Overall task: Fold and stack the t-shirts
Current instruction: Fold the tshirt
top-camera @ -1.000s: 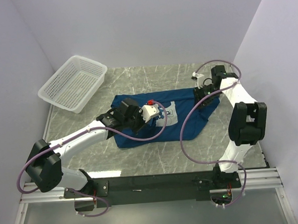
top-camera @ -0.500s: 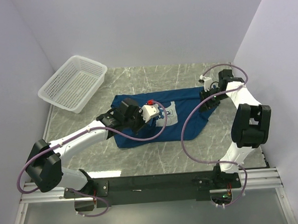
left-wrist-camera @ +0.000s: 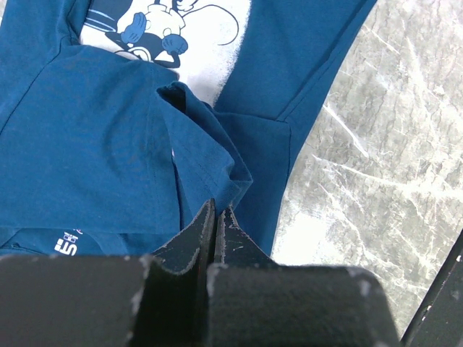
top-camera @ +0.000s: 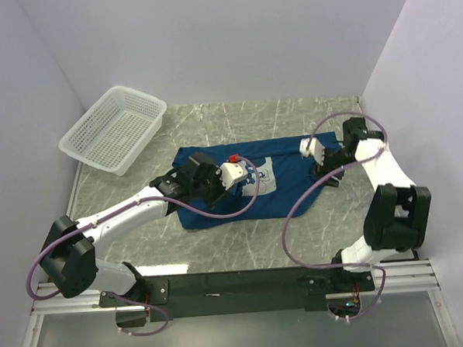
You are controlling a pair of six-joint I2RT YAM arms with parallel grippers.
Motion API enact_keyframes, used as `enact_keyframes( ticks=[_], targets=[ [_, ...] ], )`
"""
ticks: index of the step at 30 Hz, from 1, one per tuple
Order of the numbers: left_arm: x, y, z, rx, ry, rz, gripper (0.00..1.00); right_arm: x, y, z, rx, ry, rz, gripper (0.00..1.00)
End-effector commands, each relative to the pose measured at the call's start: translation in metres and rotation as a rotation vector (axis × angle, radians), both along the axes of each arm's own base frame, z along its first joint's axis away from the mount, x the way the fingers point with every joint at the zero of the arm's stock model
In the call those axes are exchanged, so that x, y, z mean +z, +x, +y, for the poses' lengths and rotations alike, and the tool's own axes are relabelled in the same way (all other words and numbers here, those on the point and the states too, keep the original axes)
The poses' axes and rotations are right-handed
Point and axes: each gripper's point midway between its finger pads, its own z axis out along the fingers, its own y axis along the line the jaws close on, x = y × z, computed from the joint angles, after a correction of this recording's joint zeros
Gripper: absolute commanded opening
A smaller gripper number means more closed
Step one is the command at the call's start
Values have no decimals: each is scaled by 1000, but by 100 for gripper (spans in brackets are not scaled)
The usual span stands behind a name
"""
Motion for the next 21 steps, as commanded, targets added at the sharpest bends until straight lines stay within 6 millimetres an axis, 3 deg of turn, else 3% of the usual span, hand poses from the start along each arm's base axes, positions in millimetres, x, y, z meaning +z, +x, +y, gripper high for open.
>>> enact_keyframes(
  ticks=[1, 6, 8, 12, 15, 18, 21],
  targets=[
    [4, 0, -1, 0, -9, -13, 0, 12, 9, -6, 391, -159, -280, 71],
    [4, 1, 0, 6, -4, -18, 0, 8, 19, -2, 616, -243, -397, 76],
    [2, 2, 1, 7, 2, -20, 1, 13, 27, 0, 657, -268, -426, 75],
    [2, 2, 1, 8, 4, -18, 1, 4, 35, 3, 766, -369, -420, 70],
    [-2, 2, 2, 14, 13, -11, 1, 3, 35, 13, 758, -316, -395, 63],
    [-4, 3, 3, 16, 21, -9, 1, 4, 31, 27, 682, -246, -334, 46],
    [-5, 3, 2, 17, 23, -9, 1, -5, 23, 23, 609, -235, -274, 39]
  ],
)
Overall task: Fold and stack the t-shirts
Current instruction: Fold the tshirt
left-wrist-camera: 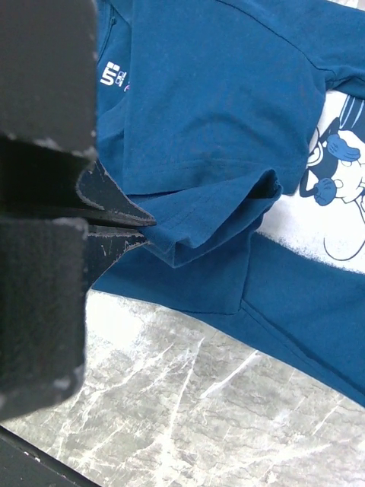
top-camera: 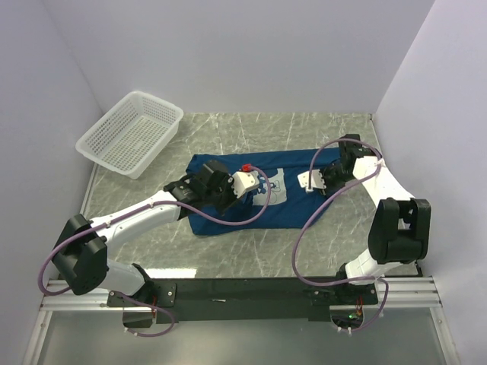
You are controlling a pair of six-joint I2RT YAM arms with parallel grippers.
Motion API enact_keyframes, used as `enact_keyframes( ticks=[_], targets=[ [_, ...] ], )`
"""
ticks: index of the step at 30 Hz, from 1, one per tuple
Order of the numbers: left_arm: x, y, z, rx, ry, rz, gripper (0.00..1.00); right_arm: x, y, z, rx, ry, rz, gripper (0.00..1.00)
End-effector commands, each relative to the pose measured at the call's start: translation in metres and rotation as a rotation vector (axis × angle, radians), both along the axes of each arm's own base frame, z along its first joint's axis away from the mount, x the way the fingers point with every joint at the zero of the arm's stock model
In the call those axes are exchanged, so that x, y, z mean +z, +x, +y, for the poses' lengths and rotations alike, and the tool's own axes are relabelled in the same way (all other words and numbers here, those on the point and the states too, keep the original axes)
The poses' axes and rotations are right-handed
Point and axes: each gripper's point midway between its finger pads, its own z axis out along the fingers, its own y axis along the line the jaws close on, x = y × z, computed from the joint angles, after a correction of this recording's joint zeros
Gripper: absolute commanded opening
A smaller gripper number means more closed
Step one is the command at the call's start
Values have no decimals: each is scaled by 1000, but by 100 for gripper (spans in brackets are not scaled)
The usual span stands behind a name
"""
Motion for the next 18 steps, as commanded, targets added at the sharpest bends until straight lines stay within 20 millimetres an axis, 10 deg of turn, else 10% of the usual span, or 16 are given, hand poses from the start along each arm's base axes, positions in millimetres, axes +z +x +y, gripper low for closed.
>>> enact_keyframes(
  ticks=[1, 18],
  targets=[
    [0, 0, -1, -2, 2, -5, 1, 3, 3, -1, -40, -5, -11, 39],
    [-1, -1, -1, -4, 6, 2, 0, -10, 6, -6, -52, -19, -37, 54]
  ],
)
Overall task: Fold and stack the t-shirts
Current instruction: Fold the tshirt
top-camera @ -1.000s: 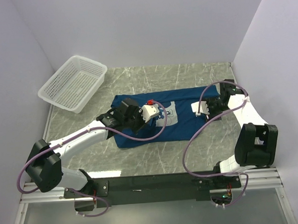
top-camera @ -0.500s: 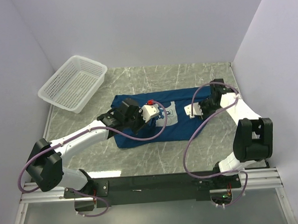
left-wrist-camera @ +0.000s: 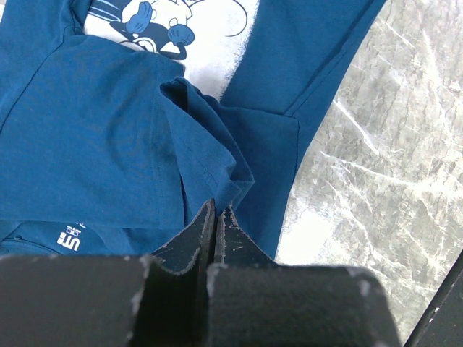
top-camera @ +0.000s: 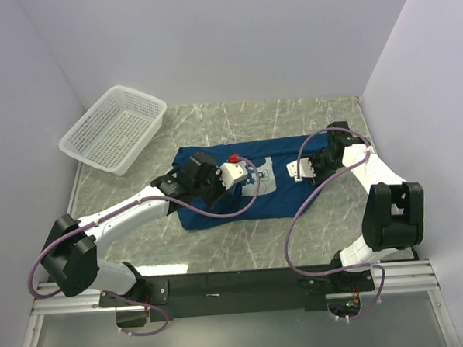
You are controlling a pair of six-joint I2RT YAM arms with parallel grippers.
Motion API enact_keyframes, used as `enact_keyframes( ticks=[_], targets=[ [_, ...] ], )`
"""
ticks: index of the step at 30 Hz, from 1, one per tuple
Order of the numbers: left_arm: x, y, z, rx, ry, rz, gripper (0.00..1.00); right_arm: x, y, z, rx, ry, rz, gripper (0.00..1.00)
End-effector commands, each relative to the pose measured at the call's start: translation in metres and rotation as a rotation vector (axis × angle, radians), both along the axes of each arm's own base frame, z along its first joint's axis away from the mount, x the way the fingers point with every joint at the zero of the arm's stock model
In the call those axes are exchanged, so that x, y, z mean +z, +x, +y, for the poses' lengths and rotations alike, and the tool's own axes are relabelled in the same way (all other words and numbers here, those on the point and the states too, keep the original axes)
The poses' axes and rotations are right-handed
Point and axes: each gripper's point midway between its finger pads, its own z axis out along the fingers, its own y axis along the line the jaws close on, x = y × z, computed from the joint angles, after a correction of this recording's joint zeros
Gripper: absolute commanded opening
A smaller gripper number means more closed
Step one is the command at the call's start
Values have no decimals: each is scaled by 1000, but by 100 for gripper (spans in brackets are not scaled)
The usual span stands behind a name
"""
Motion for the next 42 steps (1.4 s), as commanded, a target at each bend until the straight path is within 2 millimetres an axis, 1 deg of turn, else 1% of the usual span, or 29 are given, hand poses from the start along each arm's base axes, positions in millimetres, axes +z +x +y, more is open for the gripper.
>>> enact_keyframes(
  ticks=[1, 3, 6, 9, 12, 15, 18, 19, 20, 23, 27, 33, 35, 38, 42],
  targets=[
    [0, -1, -1, -7, 2, -2, 0, -6, -3, 1, -19, 7, 27, 54],
    [0, -1, -1, -7, 3, -1, 1, -9, -8, 1, -25, 13, 55, 52],
    [1, -1, -1, -6, 3, -2, 1, -12, -11, 0, -26, 0, 66, 50],
    [1, -1, -1, -6, -1, -3, 1, -16, -13, -4, -11, -30, 62, 50],
    [0, -1, -2, -9, 4, 3, 1, -17, -17, -2, 4, -22, 84, 50],
    [-1, -1, -2, -9, 4, 6, 1, -16, -16, 0, 4, -16, 94, 50],
    [0, -1, -1, -7, 3, 7, 1, -20, -17, -2, -2, -23, 102, 50],
    [0, -1, -2, -8, 3, 4, 1, -21, -18, -1, 0, -23, 108, 49],
    [-1, -2, -1, -8, 4, 5, 1, -21, -18, 7, 22, -25, 109, 49],
    [0, -1, -2, -9, 2, 4, 1, -24, -19, 9, 20, -25, 117, 48],
    [0, -2, -2, -11, 3, 5, 1, -25, -17, 10, 13, -25, 127, 43],
    [1, -2, -2, -11, -1, 1, 1, -24, -16, 6, -9, -39, 133, 36],
    [1, -2, -2, -11, -1, 4, 1, -23, -16, 6, -14, -36, 132, 37],
    [2, -2, -1, -12, -1, 2, 1, -18, -14, 7, -28, -20, 113, 44],
    [2, -2, -1, -11, -2, 0, 1, -12, -11, 5, -39, -10, 106, 44]
  ],
)
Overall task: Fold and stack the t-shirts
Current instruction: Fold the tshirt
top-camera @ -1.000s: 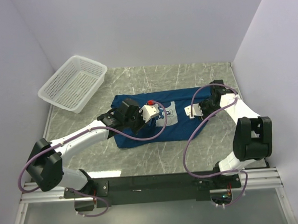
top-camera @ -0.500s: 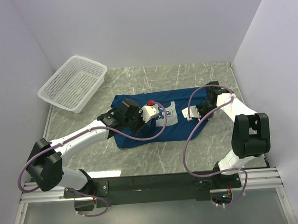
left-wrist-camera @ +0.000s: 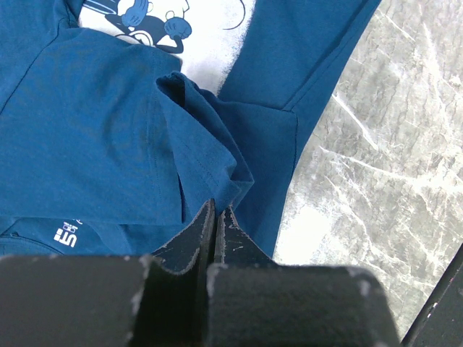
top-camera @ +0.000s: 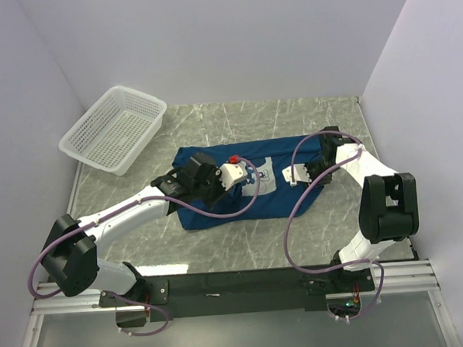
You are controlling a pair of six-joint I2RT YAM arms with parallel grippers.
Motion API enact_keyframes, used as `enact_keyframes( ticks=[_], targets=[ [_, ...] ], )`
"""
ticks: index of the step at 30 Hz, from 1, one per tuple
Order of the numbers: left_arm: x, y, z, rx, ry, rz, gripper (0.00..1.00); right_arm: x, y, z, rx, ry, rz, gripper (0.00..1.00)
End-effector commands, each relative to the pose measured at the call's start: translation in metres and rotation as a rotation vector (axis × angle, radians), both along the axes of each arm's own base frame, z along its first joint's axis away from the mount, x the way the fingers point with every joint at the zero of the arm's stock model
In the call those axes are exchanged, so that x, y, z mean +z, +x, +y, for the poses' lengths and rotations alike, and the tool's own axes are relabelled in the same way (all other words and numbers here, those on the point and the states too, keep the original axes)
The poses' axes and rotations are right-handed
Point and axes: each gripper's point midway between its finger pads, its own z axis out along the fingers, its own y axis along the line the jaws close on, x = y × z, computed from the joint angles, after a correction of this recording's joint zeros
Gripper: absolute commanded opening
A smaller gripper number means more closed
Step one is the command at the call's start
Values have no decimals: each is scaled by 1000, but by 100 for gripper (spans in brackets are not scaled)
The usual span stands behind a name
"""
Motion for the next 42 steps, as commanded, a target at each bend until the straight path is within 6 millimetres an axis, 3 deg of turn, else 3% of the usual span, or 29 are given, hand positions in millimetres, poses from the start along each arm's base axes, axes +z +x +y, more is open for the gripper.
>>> enact_keyframes(
  ticks=[1, 10, 18, 25, 26, 27, 30, 35, 42],
  targets=[
    [5, 0, -4, -13, -15, -10, 1, 21, 11, 0, -18, 19, -43, 44],
    [6, -1, -4, -15, -18, -9, 1, 26, 13, -4, -31, 17, -46, 41],
    [6, 0, -5, -15, -19, -10, 1, 16, 9, -6, -34, 8, -12, 37],
    [6, -1, -4, -12, -18, -8, 1, 21, 7, -6, -56, 15, 1, 13],
    [7, -1, -4, -11, -22, -11, 1, 25, 6, -2, -62, 37, 1, 2],
    [9, 0, -4, -10, -26, -17, 1, 33, 9, -9, -104, 56, -14, 0],
    [16, 1, -4, -5, -43, -34, 1, 53, 7, -4, -170, 149, -28, 0],
    [30, 1, -6, -4, -97, -73, 1, 85, 5, -7, -421, 310, -71, 0],
    [69, -4, -4, 21, -233, -151, 0, 102, -5, -26, -817, 504, -57, 0]
  ],
)
